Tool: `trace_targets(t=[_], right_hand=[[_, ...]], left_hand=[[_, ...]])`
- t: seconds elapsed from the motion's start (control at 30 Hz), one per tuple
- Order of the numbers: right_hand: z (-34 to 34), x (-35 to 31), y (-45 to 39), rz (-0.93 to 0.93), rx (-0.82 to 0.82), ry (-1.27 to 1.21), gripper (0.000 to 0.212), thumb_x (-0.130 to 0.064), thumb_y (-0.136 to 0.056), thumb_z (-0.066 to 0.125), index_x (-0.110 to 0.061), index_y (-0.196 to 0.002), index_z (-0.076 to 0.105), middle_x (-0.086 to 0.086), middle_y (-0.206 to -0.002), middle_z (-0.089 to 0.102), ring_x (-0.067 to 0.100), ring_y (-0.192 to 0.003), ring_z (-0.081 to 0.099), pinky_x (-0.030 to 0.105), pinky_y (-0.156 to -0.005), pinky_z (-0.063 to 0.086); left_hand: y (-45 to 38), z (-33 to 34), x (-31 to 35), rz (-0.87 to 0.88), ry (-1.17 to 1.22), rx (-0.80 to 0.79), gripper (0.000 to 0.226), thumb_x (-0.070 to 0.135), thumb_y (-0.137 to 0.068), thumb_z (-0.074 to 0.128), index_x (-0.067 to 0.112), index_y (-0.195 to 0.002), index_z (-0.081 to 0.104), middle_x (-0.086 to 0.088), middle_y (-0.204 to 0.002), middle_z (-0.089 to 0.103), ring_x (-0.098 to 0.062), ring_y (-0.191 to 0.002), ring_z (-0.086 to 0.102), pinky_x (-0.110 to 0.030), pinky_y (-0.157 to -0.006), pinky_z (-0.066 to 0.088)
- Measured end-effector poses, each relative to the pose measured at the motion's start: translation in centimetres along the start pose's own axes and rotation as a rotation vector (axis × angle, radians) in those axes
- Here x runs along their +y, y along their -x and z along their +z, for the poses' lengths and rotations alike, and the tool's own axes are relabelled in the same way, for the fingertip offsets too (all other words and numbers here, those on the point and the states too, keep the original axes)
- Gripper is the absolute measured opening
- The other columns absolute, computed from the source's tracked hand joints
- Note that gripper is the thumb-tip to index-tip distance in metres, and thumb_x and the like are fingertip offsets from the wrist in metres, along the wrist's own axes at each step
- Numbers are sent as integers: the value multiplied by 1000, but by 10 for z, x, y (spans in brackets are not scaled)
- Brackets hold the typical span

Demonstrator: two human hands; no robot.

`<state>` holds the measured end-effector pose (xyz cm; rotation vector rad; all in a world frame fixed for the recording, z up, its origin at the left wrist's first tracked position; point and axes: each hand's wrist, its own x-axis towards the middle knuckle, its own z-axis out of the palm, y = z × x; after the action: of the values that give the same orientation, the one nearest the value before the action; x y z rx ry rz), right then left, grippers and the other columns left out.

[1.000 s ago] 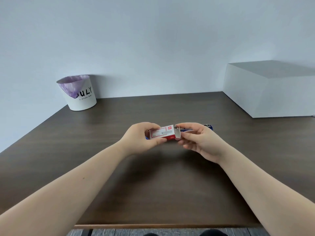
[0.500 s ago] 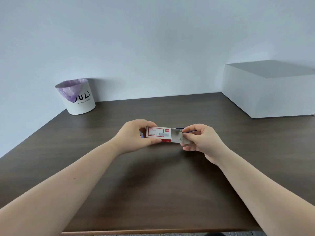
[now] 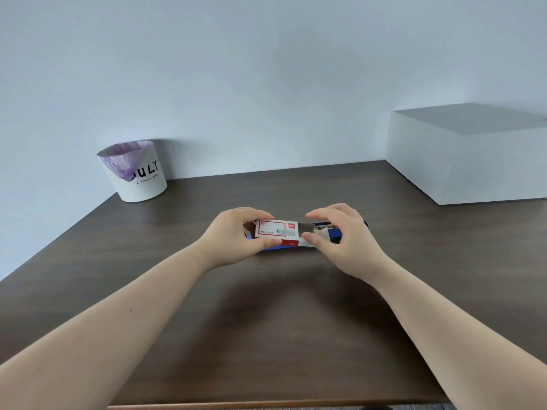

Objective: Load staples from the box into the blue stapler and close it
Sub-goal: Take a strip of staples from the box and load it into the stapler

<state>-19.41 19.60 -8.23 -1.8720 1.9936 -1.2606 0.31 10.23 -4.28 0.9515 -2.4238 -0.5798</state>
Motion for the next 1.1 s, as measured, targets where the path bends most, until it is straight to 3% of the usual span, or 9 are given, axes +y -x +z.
trace_targets(t=[0.1, 0.23, 0.43, 0.6, 0.77, 0.87, 0.97, 1.1], right_hand=[[0, -2, 2, -32, -70, 90, 28, -38, -81, 68, -24, -106, 68, -5, -109, 52, 12, -106, 39, 23, -87, 34], [3, -1, 1, 11, -163, 95, 22, -34, -81, 70, -21, -98, 71, -4, -108, 49, 13, -105, 33, 21, -88, 25], [1, -5, 1, 99, -246, -3, 8, -26, -79, 74, -25, -78, 66, -4, -111, 51, 14, -112, 36, 24, -94, 28], [2, -2, 0, 100, -255, -44, 16, -31, -86, 65, -21, -94, 74, -4, -106, 59, 17, -111, 47, 36, -98, 41], [3, -2, -1, 4, -172, 63, 16, -22, -85, 67, -17, -98, 74, -2, -101, 65, 16, -104, 47, 29, -92, 39], [3, -1, -1, 7, -179, 87, 22, -26, -81, 71, -18, -102, 73, 0, -105, 67, 19, -105, 48, 32, -91, 42], [6, 3, -1, -22, -166, 128, 26, -27, -80, 72, -18, -105, 72, -3, -105, 66, 16, -106, 45, 26, -89, 37], [12, 4, -2, -59, -127, 183, 17, -26, -82, 70, -17, -96, 75, -5, -103, 65, 12, -101, 38, 20, -84, 30]], left_hand=[[0, 3, -2, 5, 7, 9, 34, 40, -70, 75, 32, -102, 67, 23, -88, 64, 9, -75, 56, -3, -64, 41], [0, 6, -4, 24, -13, -11, 34, 40, -69, 75, 30, -100, 67, 24, -87, 64, 5, -80, 58, -5, -68, 43], [1, 11, -5, 58, -51, -18, 38, 36, -70, 75, 24, -106, 66, 13, -96, 66, -6, -89, 61, -9, -77, 43], [3, 13, -10, 53, -80, -33, 44, 38, -70, 75, 24, -111, 64, 11, -103, 67, -7, -94, 61, -11, -82, 44], [5, 13, -11, 40, -53, -40, 44, 39, -70, 75, 25, -110, 65, 11, -101, 67, -9, -94, 63, -24, -87, 51], [6, 14, -9, 54, -60, -45, 43, 38, -71, 74, 24, -110, 65, 9, -105, 68, -9, -95, 63, -23, -86, 52], [5, 16, -10, 53, -68, -44, 44, 39, -71, 74, 23, -112, 64, 7, -107, 69, -9, -96, 63, -23, -87, 51], [5, 19, -12, 49, -66, -45, 45, 38, -71, 74, 22, -112, 64, 6, -108, 69, -9, -96, 63, -21, -86, 49]])
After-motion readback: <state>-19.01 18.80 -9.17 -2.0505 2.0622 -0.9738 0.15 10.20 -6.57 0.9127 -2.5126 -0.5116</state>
